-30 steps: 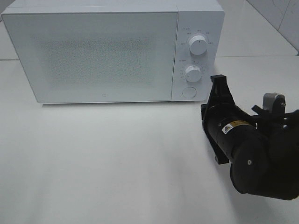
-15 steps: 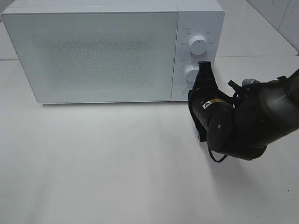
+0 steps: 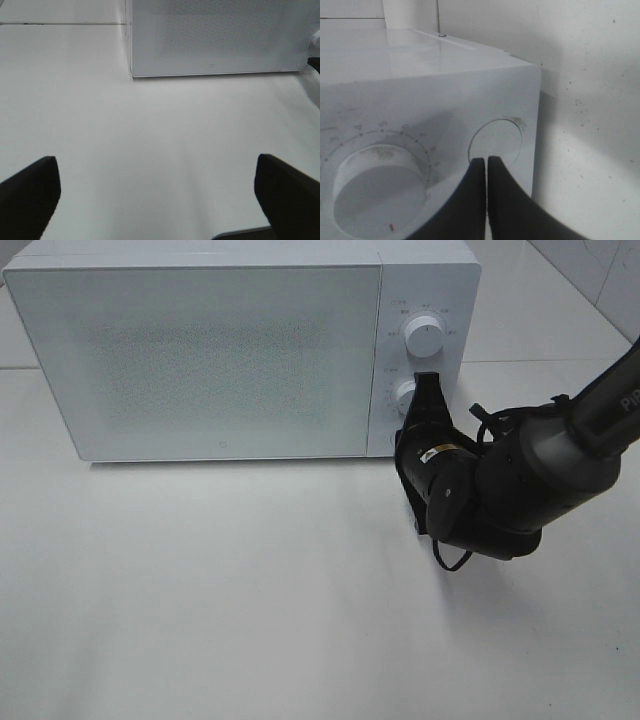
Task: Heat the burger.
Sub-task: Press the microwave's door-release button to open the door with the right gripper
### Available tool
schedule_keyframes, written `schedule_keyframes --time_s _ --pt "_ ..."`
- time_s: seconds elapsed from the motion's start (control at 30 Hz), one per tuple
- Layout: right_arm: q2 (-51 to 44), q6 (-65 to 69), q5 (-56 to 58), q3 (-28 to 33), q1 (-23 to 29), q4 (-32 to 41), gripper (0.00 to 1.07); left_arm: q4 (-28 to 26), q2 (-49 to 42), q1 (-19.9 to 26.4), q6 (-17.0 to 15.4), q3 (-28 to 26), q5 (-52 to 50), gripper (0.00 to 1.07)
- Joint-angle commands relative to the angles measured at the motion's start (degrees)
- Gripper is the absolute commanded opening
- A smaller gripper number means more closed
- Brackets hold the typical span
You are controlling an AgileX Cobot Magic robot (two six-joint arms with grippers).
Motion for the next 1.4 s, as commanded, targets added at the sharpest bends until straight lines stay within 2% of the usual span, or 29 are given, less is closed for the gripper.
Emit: schedule_keyframes --time_s 0.03,0.3,0.63,1.4 --pt "0.52 -0.34 0.74 -1.55 -0.97 -0.97 0.0 -0.52 -1.03 0.23 -0.23 0.23 -0.11 0.98" --pt "3.04 -0.23 1.72 -4.41 -1.49 -0.69 0.0 -0.52 -1.03 0.23 -0.23 0.23 -0.11 0.98" --pt "3.5 -0.34 0.4 -4.41 -2.29 0.63 0.0 -0.52 -1.03 0.23 -0.23 0.23 -0.11 0.98" --pt "4.35 -0.8 -8.02 -8.42 -2.29 0.74 0.0 -0.52 -1.03 0.23 -0.23 0.23 -0.11 0.98"
